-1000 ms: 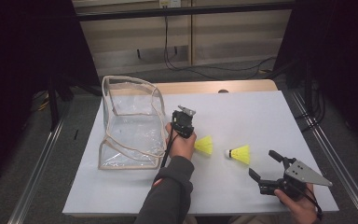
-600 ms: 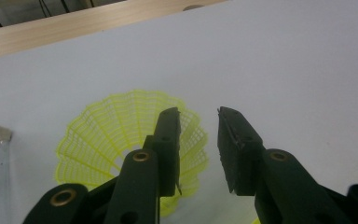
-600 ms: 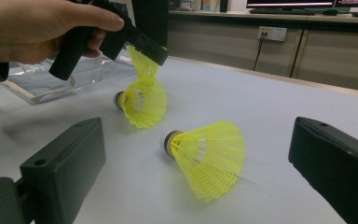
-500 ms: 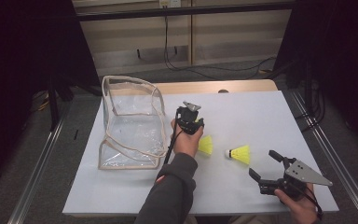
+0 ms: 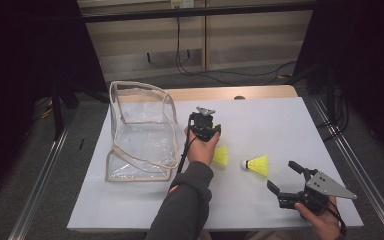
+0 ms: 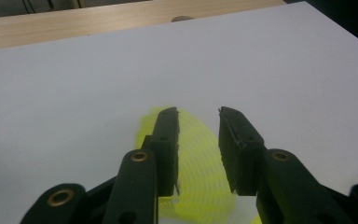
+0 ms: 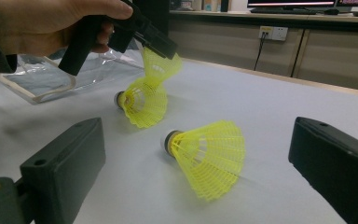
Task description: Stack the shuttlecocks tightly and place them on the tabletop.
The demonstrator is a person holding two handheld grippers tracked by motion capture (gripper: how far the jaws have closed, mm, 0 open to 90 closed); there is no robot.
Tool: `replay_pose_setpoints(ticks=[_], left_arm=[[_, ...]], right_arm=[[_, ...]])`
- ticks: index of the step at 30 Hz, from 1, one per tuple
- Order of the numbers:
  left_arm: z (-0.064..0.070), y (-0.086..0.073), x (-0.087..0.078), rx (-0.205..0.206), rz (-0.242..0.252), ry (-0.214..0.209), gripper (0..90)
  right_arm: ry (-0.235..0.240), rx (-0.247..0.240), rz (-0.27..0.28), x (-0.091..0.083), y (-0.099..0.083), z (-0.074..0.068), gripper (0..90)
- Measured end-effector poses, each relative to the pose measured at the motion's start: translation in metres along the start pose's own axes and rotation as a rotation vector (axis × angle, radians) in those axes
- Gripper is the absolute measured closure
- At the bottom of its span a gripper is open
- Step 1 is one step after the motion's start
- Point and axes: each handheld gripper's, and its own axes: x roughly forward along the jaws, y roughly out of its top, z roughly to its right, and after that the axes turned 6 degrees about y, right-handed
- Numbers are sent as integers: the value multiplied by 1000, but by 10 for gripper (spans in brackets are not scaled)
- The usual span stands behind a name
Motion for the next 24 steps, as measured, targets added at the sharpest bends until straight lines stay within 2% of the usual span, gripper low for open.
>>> replay_pose_setpoints(ticks=[2, 7, 14, 24], left_arm=[[0, -1, 2, -10, -5, 1, 758], [2, -1, 7, 2, -22, -14, 853], [8, 1, 12, 0, -36, -32, 866], [14, 3, 18, 21, -45, -54, 874]], right_arm=[[0, 1, 1, 0, 0, 0, 32], [0, -1, 1, 0, 0, 0, 32], [0, 2, 2, 0, 0, 0, 32], [2, 3, 1, 0, 0, 0, 32]])
